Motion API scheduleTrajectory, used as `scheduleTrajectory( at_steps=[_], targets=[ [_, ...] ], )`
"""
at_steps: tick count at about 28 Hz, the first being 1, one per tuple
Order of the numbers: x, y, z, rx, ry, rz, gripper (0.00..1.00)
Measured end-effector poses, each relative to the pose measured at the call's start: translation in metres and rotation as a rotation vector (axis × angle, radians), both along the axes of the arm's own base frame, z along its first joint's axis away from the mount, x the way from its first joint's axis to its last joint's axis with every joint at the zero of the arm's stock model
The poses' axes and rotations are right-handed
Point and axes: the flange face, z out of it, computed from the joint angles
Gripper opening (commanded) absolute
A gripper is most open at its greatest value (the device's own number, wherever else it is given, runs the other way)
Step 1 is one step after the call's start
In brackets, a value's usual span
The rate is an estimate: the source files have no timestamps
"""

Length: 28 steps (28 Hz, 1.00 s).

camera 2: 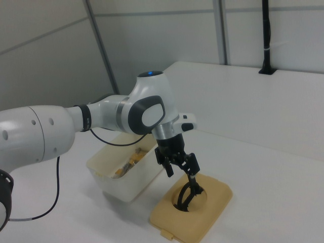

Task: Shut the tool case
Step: 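Close the gripper on the black handle of the lid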

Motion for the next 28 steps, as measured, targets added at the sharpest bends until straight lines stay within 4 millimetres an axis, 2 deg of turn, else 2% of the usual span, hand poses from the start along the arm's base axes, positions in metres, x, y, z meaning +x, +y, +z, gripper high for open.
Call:
scheduleTrajectory(
  at_steps=[8,18,19,22,24,25,28],
  targets=[
    [-0.001,0.001,-0.006,0.000,-0.004,0.004,1.00],
    [-0.003,-0.004,-0.014,-0.014,0.004,0.006,0.94],
    [-0.004,-0.005,-0.015,-0.014,0.006,0.005,0.92],
    [-0.005,-0.007,-0.018,-0.015,0.012,0.002,0.76],
    [-0.006,-0.009,-0.019,-0.016,0.013,-0.001,0.60],
    [-0.006,-0.010,-0.019,-0.016,0.013,-0.002,0.48],
    [-0.006,-0.015,-0.021,-0.016,0.016,-0.009,0.38]
  ],
)
